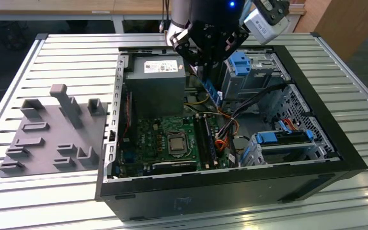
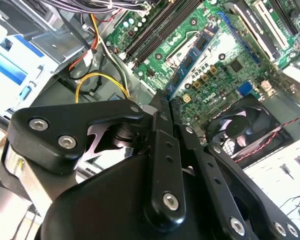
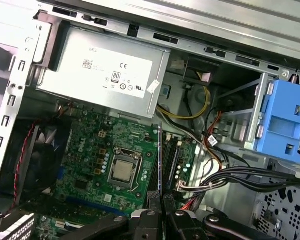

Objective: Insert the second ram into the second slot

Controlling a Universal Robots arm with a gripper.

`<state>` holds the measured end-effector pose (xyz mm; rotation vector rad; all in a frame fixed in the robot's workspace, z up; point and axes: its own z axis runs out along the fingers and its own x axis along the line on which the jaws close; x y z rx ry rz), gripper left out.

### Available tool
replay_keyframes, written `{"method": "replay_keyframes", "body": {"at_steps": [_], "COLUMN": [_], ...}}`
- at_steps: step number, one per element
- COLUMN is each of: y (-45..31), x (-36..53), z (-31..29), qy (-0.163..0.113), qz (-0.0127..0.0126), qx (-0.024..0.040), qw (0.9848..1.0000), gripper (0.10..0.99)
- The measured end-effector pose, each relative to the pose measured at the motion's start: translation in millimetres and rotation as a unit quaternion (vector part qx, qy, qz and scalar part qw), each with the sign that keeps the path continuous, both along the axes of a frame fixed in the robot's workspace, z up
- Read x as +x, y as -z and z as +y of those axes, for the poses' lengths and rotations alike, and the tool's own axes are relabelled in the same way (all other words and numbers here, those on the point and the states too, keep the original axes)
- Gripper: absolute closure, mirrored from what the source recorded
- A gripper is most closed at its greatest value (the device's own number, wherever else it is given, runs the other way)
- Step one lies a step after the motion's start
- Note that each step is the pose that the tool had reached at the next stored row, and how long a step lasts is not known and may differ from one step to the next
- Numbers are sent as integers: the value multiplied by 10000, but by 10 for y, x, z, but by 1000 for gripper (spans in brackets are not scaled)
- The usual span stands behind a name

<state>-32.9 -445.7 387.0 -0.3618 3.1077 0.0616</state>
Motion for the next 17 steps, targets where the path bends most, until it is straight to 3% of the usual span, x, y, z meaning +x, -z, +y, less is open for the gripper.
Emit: {"method": "replay_keyframes", "body": {"at_steps": [17], "y": [1], "x": [0], "z": [0], "qy": [597], "qz": [0], "qx": [0], "qw": [9982], "gripper": [949]}}
